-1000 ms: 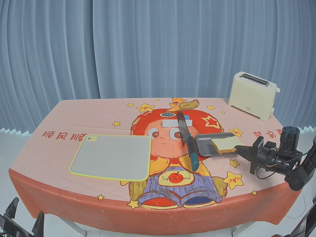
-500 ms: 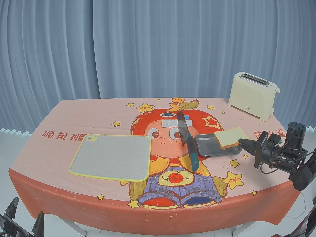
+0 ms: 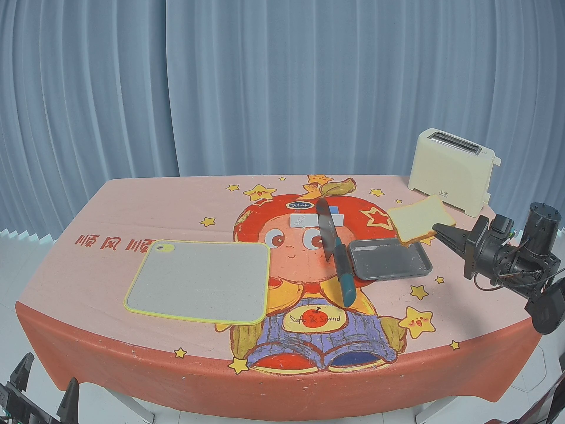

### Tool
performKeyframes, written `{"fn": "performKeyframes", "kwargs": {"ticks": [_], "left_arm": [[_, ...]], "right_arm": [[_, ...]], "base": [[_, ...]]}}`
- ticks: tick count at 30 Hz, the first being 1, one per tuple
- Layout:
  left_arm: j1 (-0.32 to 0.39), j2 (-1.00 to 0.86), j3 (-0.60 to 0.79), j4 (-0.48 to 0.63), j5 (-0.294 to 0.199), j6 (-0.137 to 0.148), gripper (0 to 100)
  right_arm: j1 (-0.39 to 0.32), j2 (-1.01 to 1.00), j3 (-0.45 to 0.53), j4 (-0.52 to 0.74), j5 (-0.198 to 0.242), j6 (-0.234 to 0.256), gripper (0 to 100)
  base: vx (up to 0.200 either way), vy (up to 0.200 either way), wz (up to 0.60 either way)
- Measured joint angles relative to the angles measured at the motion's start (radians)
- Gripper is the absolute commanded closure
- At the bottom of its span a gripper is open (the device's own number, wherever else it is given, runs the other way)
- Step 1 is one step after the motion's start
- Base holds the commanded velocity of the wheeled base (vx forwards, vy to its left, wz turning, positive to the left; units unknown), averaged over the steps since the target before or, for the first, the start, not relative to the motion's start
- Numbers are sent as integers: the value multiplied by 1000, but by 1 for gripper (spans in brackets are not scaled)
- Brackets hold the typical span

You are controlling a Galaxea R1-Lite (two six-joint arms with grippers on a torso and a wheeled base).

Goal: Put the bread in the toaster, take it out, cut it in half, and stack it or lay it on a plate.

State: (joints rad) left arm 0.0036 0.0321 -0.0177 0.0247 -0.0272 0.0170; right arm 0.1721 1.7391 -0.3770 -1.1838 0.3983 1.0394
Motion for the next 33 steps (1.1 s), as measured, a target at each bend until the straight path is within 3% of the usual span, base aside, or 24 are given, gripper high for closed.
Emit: {"fn": "performKeyframes", "kwargs": {"ticks": [8, 27, 29, 33], "left_arm": [[1, 0, 0, 0, 0, 0, 0], [0, 0, 0, 0, 0, 0, 0], [0, 0, 0, 0, 0, 0, 0], [0, 0, 0, 0, 0, 0, 0]], "right_arm": [[14, -20, -24, 0, 0, -149, 100], [67, 3, -140, 2, -5, -393, 100], [67, 6, -141, 2, -17, -434, 100], [69, 10, -144, 2, -85, -545, 100]], "base": [[0, 0, 0], [0, 0, 0], [0, 0, 0], [0, 0, 0]]}}
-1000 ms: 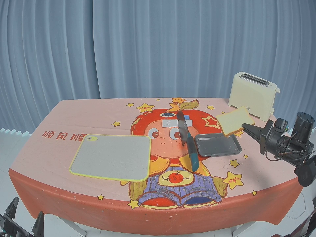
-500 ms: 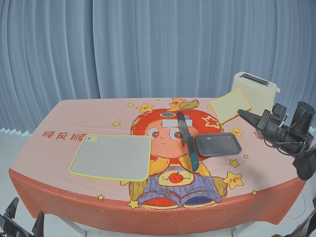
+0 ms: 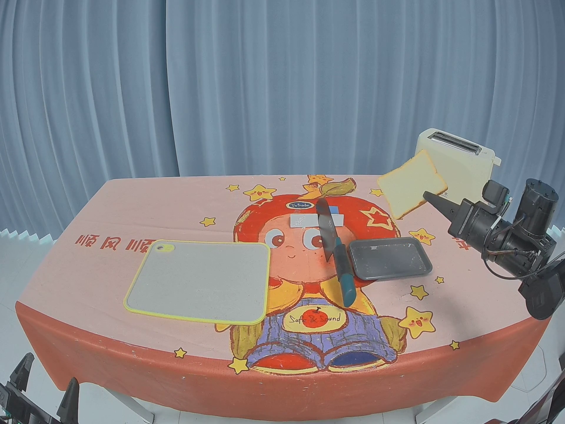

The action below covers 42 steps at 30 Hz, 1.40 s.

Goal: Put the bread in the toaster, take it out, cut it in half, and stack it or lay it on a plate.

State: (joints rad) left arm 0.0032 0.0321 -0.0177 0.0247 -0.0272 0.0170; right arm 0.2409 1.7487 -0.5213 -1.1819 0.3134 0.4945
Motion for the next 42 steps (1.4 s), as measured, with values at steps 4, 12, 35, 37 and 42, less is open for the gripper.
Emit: {"fn": "performKeyframes", "kwargs": {"ticks": [4, 12, 35, 37, 42], "left_arm": [[0, 0, 0, 0, 0, 0, 0], [1, 0, 0, 0, 1, -1, 0], [1, 0, 0, 0, 1, -3, 0], [1, 0, 0, 0, 1, -3, 0], [1, 0, 0, 0, 1, -4, 0]], "right_arm": [[6, 2, 0, 0, -48, -97, 100], [10, -2, 4, -15, -67, -157, 100], [-2, -11, 42, -134, -56, -298, 100], [-1, -12, 44, -134, -55, -309, 100], [-3, -15, 47, -134, -55, -313, 100]], "base": [[0, 0, 0], [0, 0, 0], [0, -87, 0], [0, -200, 0], [0, -200, 0]]}}
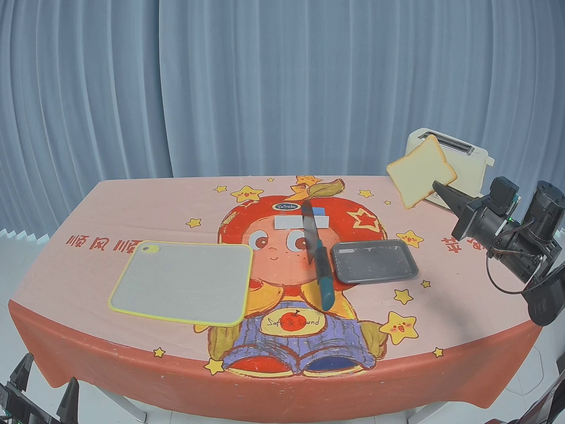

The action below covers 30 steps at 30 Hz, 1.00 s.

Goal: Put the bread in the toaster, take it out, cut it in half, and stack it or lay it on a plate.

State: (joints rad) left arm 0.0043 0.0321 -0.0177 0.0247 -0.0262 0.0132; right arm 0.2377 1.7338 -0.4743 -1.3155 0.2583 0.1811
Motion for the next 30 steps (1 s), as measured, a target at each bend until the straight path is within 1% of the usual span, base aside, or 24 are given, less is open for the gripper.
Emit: {"fn": "performKeyframes", "kwargs": {"ticks": [19, 30], "left_arm": [[0, 0, 0, 0, 0, 0, 0], [0, 0, 0, 0, 0, 2, 0]], "right_arm": [[-15, -8, 10, 0, 1, -21, 100], [-48, -9, 10, 1, 2, -43, 100]], "base": [[0, -200, 0], [0, 0, 0]]}}
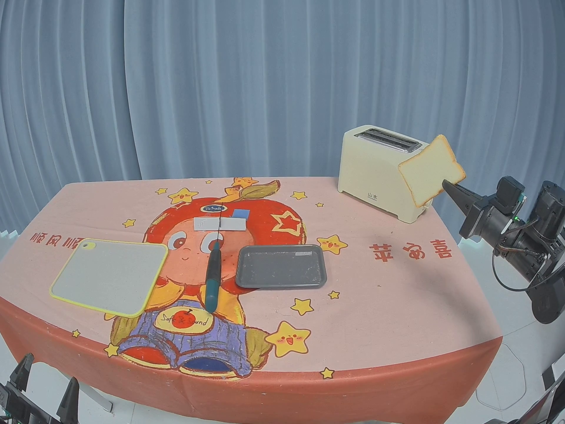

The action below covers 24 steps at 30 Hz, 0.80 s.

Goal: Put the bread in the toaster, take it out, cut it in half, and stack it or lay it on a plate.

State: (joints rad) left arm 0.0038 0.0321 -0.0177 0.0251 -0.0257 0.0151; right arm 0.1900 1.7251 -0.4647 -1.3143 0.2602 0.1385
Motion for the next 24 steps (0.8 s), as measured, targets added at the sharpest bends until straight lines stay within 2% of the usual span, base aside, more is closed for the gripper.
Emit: {"fn": "performKeyframes", "kwargs": {"ticks": [4, 9, 14, 16, 19, 24], "left_arm": [[0, 0, 0, -1, 0, 0, 0], [0, 0, 0, 0, 0, 0, 0], [0, 0, 0, 0, 0, 0, 0], [0, 0, 0, 0, 0, 0, 0], [0, 0, 0, -1, 0, 0, 0], [0, 0, 0, 0, 0, 0, 0]], "right_arm": [[-12, -1, 1, 0, 12, -1, 100], [-43, -1, 6, -3, 51, -18, 100], [-90, -2, 26, -59, 113, -46, 100], [-111, -1, 31, -83, 152, -56, 100], [-146, 3, 30, -102, 217, -94, 100], [-178, 11, -4, -62, 247, -163, 100]], "base": [[0, 0, 0], [0, 0, 0], [0, 0, 0], [0, 0, 0], [0, 0, 0], [0, 0, 0]]}}
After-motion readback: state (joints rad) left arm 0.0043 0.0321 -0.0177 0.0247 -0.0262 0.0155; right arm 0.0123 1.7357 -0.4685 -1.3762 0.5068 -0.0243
